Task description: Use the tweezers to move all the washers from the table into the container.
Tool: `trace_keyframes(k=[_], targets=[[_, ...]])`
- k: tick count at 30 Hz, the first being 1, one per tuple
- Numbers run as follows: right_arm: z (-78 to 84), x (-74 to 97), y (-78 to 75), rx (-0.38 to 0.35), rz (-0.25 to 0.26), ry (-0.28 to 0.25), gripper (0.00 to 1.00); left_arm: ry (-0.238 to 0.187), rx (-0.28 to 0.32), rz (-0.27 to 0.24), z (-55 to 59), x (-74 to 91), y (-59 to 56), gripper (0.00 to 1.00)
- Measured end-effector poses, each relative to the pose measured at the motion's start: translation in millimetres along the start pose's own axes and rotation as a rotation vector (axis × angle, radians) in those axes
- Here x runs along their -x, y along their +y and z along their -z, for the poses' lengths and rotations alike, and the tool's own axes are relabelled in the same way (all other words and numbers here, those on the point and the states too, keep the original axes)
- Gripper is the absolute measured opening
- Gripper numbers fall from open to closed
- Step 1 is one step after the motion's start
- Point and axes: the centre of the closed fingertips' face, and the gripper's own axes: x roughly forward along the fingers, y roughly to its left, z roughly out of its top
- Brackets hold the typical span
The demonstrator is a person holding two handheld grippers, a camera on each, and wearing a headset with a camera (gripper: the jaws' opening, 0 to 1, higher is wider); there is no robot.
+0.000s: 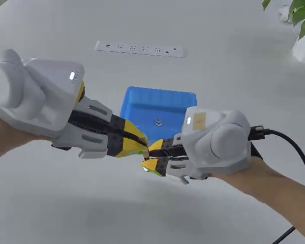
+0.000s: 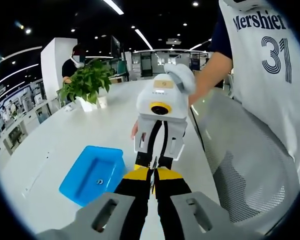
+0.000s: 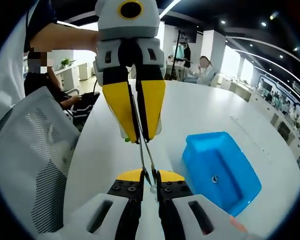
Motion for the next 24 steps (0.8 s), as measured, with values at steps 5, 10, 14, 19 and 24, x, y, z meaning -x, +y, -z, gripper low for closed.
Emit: trace_keyframes(k=[5, 10, 14, 19, 24], targets=[[6.9, -4.4, 2.5, -0.021, -0.007, 0.007, 0.11, 0.011, 0.014, 0.006, 6.4, -4.4, 0.4, 0.07], [8.7, -7.2, -0.5, -0.033, -0.004, 0.008, 0.11, 0.013, 0.02, -0.003, 9.8, -5.3, 3.1, 0.07], [10.6, -9.9, -1.6, -0.052, -0.007, 0.007, 0.11, 0.013, 0.027, -0.008, 12.5, -6.6, 6.0, 0.07], [15.3, -12.0, -0.9, -0.057, -0.012, 0.015, 0.11, 0.016, 0.032, -0.003, 16.5, -10.1, 5.9, 0.07], [19.2, -13.0, -1.0, -0.065, -0.011, 0.023, 0.11, 0.01, 0.046, -0.002, 19.4, -12.1, 7.5, 0.07]])
